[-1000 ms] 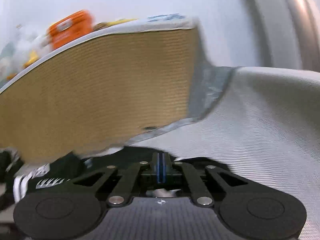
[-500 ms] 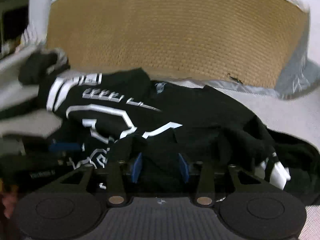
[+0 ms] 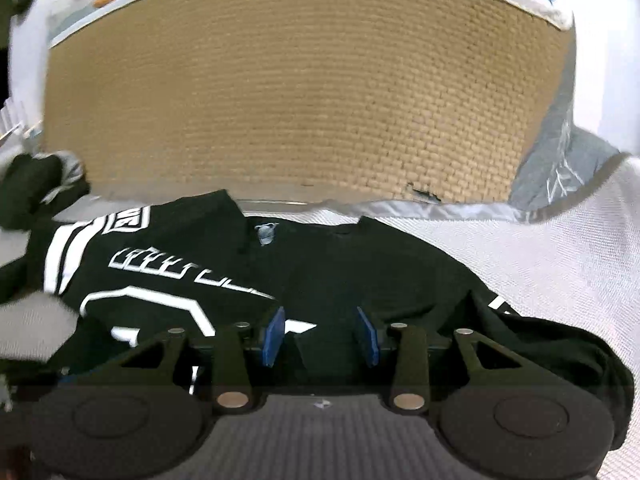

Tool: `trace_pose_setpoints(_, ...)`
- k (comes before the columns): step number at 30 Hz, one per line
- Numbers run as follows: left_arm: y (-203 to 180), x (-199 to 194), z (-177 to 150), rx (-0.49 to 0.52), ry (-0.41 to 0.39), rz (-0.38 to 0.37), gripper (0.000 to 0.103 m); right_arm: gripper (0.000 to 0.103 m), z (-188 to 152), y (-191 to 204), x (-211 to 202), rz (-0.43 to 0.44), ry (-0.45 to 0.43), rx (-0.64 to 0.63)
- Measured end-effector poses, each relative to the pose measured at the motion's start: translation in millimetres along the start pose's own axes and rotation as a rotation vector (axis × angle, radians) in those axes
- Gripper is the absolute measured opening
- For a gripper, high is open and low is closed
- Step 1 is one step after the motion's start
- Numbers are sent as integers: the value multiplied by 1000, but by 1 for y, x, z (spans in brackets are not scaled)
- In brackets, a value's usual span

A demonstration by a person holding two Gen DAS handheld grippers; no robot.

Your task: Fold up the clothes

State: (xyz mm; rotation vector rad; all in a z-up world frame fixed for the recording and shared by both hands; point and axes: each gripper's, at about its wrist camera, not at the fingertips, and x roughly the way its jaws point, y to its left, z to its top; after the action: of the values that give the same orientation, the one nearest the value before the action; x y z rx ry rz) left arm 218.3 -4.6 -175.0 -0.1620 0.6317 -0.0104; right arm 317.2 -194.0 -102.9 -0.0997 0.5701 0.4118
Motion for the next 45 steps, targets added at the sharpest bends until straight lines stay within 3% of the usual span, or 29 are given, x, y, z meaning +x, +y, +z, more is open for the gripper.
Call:
trace_pose_setpoints(3, 0, 0, 0, -1, 0, -1, 27, 43, 1, 5, 18, 9, 75, -26)
trace_pose_setpoints(8, 1, 0, 0, -2, 0, -1, 27, 41, -11, 7, 36, -57, 156, -97)
trace_pose_setpoints(11, 1, 0, -1, -3, -1, -2, 27, 35, -19, 1, 38, -59, 157, -107)
trace_pose_setpoints(14, 1, 0, -1, -5, -1, -3, 27, 17, -19, -3, 36, -39, 149, -101)
trace_pose_setpoints(20, 1, 0, -1, -5, 0, -4, 27, 12, -15, -22, 20, -87, 65, -33)
trace_pose_setpoints(23, 1, 0, -1, -5, 0, -5, 27, 11, -8, -37, -2, -141, -28, 0)
trace_pose_setpoints(31, 2, 1, -1, -3, 0, -7, 27, 11, 11, -114, -73, -310, -229, 118)
trace_pose_setpoints(40, 1, 1, -1, -4, 0, -3, 27, 11, -5, -198, -144, -495, -315, 208)
trace_pose_setpoints(45, 1, 1, -1, -3, 1, -2, 27, 11, -26, -235, -184, -574, -319, 280)
